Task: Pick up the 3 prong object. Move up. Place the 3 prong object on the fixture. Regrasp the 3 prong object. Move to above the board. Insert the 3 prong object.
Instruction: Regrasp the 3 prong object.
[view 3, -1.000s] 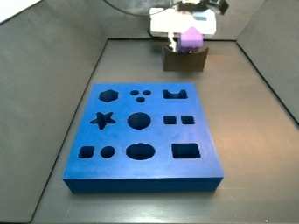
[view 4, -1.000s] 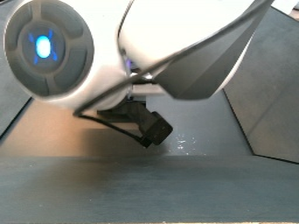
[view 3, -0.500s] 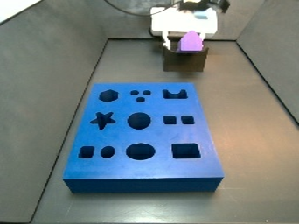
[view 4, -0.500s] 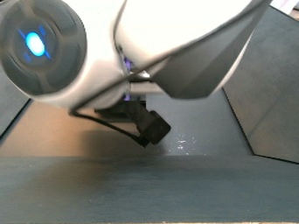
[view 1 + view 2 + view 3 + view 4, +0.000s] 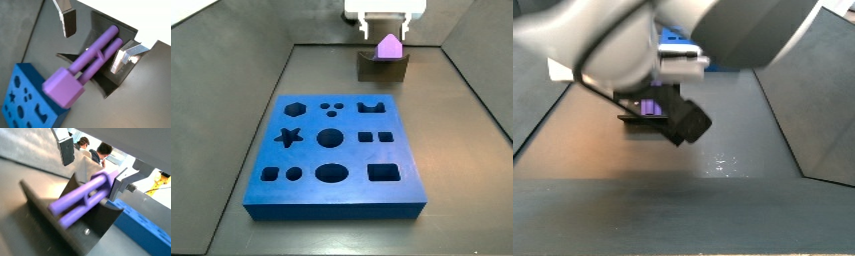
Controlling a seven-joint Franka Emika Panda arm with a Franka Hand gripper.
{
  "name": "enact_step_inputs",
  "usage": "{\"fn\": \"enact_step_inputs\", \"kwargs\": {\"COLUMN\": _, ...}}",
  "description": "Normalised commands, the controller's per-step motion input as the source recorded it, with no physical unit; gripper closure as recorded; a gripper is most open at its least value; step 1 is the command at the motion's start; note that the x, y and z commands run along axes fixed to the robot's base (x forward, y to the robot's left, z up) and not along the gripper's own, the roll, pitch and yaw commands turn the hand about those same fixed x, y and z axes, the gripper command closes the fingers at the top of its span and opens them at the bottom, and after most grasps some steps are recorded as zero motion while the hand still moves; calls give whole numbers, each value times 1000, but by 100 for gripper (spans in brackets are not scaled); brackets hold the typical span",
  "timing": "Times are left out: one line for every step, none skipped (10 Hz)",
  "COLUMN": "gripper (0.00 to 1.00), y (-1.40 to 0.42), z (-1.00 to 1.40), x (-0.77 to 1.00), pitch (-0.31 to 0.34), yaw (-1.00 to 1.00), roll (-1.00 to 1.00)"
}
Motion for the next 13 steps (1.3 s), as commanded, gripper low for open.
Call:
{"fn": "enact_step_inputs", "kwargs": {"gripper": 0, "y": -3, "z": 581, "x": -43, "pitch": 36, "yaw": 62, "roll": 50}}
{"fn": "enact_step_inputs", "kwargs": {"gripper": 0, "y": 0, "z": 347, "x": -33, "pitch": 66, "yaw": 49, "roll": 46}}
{"fn": "enact_step_inputs", "kwargs": {"gripper": 0, "y": -989, "z": 1000, "x": 1, "pitch": 72, "yaw": 37, "roll": 1000}}
{"fn": "enact_step_inputs", "kwargs": {"gripper": 0, "y": -1000, "z": 931, "x": 0, "pitch": 70, "yaw": 35, "roll": 1000}}
{"fn": "enact_step_inputs", "kwargs": {"gripper": 0, "y": -1000, "z": 916, "x": -14, "pitch": 65, "yaw": 34, "roll": 1000}}
{"fn": "enact_step_inputs", "kwargs": {"gripper": 0, "y": -1000, "z": 874, "x": -47, "pitch": 54, "yaw": 33, "roll": 1000}}
{"fn": "enact_step_inputs", "kwargs": {"gripper": 0, "y": -1000, "z": 830, "x": -56, "pitch": 50, "yaw": 32, "roll": 1000}}
{"fn": "enact_step_inputs", "kwargs": {"gripper": 0, "y": -1000, "z": 769, "x": -56, "pitch": 48, "yaw": 31, "roll": 1000}}
{"fn": "enact_step_inputs", "kwargs": {"gripper": 0, "y": -1000, "z": 659, "x": -57, "pitch": 46, "yaw": 31, "roll": 1000}}
{"fn": "enact_step_inputs", "kwargs": {"gripper": 0, "y": -827, "z": 395, "x": -52, "pitch": 43, "yaw": 31, "roll": 1000}}
{"fn": "enact_step_inputs", "kwargs": {"gripper": 0, "y": -697, "z": 251, "x": -41, "pitch": 40, "yaw": 31, "roll": 1000}}
{"fn": "enact_step_inputs", "kwargs": {"gripper": 0, "y": -428, "z": 111, "x": -27, "pitch": 36, "yaw": 31, "roll": 1000}}
{"fn": "enact_step_inputs", "kwargs": {"gripper": 0, "y": -218, "z": 81, "x": -31, "pitch": 33, "yaw": 32, "roll": 1000}}
